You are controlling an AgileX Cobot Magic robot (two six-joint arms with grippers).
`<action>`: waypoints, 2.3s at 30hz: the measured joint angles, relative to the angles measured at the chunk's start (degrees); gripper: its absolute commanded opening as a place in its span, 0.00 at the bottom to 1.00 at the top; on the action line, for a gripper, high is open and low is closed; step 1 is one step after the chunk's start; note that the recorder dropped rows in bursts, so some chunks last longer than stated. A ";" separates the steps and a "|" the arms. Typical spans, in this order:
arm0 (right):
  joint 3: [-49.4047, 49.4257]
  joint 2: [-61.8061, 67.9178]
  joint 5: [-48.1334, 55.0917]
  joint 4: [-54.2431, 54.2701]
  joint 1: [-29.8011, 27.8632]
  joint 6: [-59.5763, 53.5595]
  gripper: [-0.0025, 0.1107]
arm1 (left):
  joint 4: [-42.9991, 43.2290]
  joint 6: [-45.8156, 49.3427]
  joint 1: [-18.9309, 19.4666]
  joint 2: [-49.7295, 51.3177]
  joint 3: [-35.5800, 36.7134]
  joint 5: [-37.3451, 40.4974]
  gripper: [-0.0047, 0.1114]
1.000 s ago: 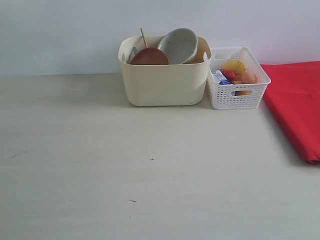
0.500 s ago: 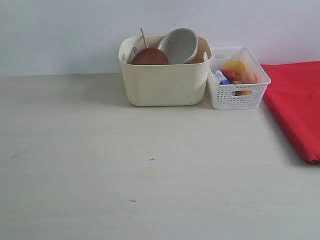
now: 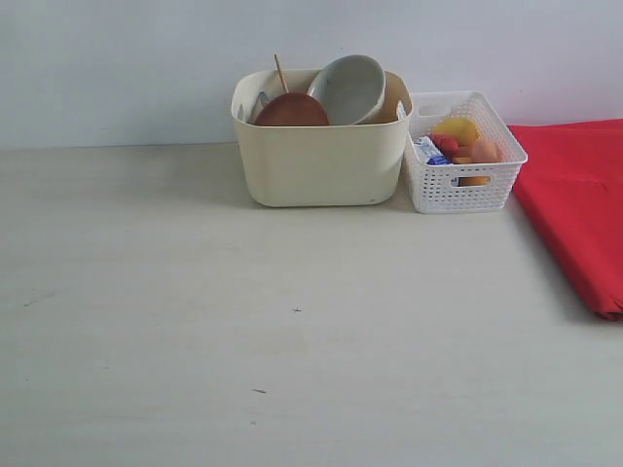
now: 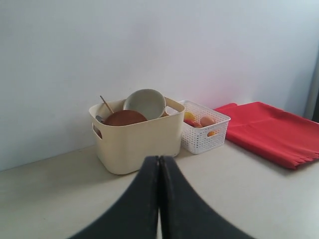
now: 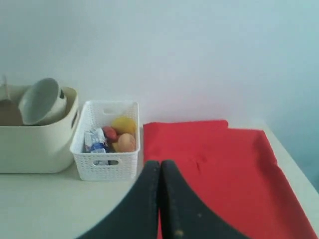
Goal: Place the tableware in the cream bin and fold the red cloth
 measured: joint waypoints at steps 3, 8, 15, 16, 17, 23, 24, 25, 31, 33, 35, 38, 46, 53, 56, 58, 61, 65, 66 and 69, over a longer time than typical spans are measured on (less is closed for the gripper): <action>1.57 -4.96 -0.80 0.13 4.12 -1.18 0.02 | 0.12 0.00 0.00 0.00 0.00 0.12 0.04; 4.01 -8.68 -1.16 0.02 9.71 -1.54 0.02 | 0.45 0.00 0.00 0.00 0.00 0.12 0.04; 8.40 -9.13 -1.63 0.02 13.69 -1.25 0.02 | 0.58 0.00 0.00 0.00 0.00 -1.60 0.04; 8.96 -9.13 -2.02 0.14 13.69 -1.25 0.02 | 0.58 0.00 0.00 0.00 0.00 -1.92 0.04; 9.49 -9.13 -2.68 0.49 13.78 -1.25 0.02 | 0.58 0.00 0.00 0.00 0.00 -2.08 0.04; 11.36 -9.13 -6.34 4.40 13.82 -1.04 0.02 | 0.58 0.00 0.00 0.00 0.00 -2.18 0.04; 11.36 -9.13 -6.49 5.09 13.82 -0.82 0.02 | 0.58 0.00 0.00 0.00 0.00 -2.18 0.04; 11.36 -9.24 -6.62 5.44 13.82 -0.82 0.02 | 0.58 0.00 0.00 0.00 0.00 -2.18 0.04; 11.36 -10.42 -7.07 6.17 13.82 -0.68 0.02 | 0.58 0.10 0.00 0.00 0.00 -2.18 0.04; 11.36 -10.56 -7.18 6.17 13.82 -0.56 0.02 | 0.58 0.10 0.00 0.00 0.00 -2.18 0.04; 11.36 -10.60 -7.18 6.17 13.82 -0.56 0.02 | 0.58 0.10 0.00 0.00 0.00 -2.18 0.04; 11.36 -10.60 -7.18 6.17 13.82 -0.45 0.02 | 0.58 0.10 0.00 0.00 0.00 -2.18 0.04; 11.36 -10.60 -7.18 6.31 13.91 -0.35 0.02 | 0.85 0.10 0.00 0.00 1.09 -2.54 0.04; 11.36 -10.60 -7.18 6.31 13.91 -0.36 0.02 | 3.15 -4.20 7.57 -0.14 12.81 -14.68 0.04; 11.36 -10.60 -7.18 6.31 13.91 -0.36 0.02 | 3.56 -5.76 12.24 -2.64 17.24 -16.99 0.04; 11.36 -10.60 -7.18 6.31 13.91 -0.36 0.02 | 6.33 -9.47 15.35 -4.88 18.87 -16.99 0.04; 11.36 -10.60 -7.18 6.31 13.91 -0.36 0.02 | 9.87 -13.97 18.12 -6.77 18.85 -15.20 0.04; 11.36 -10.60 -7.18 6.31 13.91 -0.33 0.02 | 11.63 -15.88 21.33 -6.98 18.93 -11.52 0.04; 11.36 -10.60 -7.18 6.31 13.91 -0.33 0.02 | 11.88 -16.01 22.14 -6.98 18.93 -10.51 0.04; 11.36 -10.60 -7.18 6.31 13.91 -0.33 0.02 | 13.18 -16.26 24.29 -6.98 18.93 -7.42 0.04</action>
